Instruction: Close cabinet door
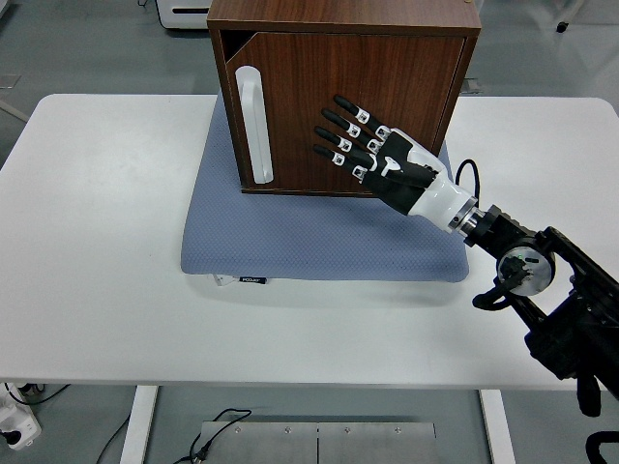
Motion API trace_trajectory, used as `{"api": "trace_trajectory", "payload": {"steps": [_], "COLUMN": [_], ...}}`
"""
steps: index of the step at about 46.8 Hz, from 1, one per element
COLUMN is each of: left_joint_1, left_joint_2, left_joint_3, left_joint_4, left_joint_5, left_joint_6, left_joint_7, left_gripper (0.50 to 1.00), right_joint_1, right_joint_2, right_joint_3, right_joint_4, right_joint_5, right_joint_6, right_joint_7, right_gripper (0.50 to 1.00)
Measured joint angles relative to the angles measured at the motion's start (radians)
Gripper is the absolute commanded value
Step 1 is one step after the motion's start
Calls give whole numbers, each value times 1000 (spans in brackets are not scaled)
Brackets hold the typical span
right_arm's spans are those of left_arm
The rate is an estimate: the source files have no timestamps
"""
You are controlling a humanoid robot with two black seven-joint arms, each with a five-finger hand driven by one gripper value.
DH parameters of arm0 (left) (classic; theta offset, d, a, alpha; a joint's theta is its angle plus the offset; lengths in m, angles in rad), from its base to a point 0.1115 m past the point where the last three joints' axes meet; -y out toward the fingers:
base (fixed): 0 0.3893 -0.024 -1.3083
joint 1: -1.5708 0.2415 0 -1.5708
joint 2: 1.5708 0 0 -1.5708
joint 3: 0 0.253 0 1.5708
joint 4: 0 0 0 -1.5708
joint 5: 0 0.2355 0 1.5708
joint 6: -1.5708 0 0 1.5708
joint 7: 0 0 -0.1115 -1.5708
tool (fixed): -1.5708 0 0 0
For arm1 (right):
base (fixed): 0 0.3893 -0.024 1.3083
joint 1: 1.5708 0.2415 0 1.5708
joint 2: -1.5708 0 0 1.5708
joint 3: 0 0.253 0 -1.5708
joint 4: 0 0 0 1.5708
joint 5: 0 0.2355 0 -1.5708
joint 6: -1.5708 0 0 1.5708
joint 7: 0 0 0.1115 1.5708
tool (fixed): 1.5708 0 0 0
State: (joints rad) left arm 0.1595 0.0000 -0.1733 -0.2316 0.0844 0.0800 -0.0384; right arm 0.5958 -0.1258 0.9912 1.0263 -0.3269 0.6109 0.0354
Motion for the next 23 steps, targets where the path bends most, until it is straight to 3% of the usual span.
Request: {"api": "trace_trajectory", "payload": {"steps": [23], "left_joint_1": [0], "left_joint_2": [0], "left_joint_3": [0], "left_joint_4": [0], "left_joint_5": [0], "left_joint_6": [1], "left_joint_7": [0], "left_gripper": [1000], "right_joint_1": [-147], "right_joint_2": [-143], "right_joint_3": [101], "right_joint_4": [127], "right_joint_5": [0], "right_joint_6": [0], "right_joint_7": [0], "right_gripper": [1000]}}
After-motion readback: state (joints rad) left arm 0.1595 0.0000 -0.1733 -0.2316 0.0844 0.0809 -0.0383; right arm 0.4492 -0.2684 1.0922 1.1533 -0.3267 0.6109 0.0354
